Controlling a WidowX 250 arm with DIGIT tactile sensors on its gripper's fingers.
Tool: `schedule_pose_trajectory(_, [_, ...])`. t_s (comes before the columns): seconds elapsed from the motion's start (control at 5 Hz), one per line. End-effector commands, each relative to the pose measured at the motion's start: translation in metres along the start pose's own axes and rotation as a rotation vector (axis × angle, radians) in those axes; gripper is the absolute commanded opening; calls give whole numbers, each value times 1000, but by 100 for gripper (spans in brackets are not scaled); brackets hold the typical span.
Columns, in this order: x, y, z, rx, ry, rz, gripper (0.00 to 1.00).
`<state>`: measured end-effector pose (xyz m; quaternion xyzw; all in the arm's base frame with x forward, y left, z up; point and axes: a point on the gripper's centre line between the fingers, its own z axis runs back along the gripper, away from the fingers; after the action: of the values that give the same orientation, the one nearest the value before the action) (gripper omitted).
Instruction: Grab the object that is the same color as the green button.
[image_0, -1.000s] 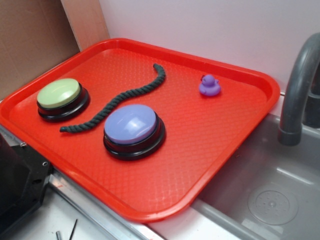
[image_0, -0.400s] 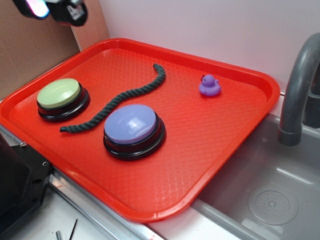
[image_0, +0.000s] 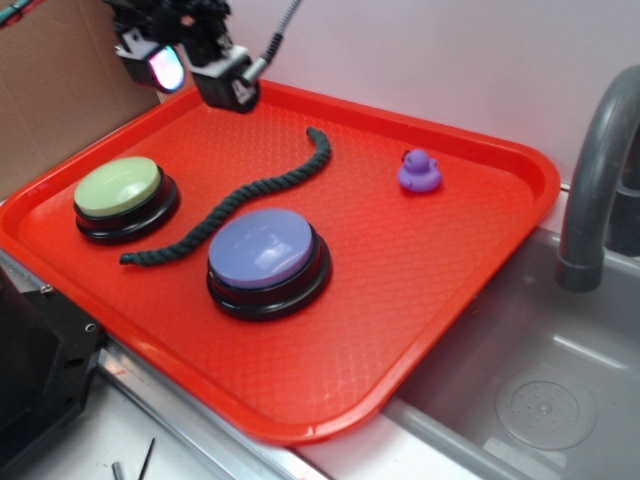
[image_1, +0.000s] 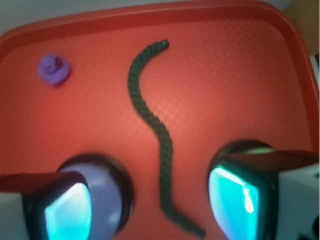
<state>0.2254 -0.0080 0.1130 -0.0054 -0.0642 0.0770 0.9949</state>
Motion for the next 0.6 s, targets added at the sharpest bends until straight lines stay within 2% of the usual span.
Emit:
schedule_pose_trajectory(0.0, [19,19,-49,42,45,31,100])
schedule_pose_trajectory(0.2, [22,26,-74,63,87,33,100])
schedule_pose_trajectory(0.4, [22,25,-88,106,93,23,100])
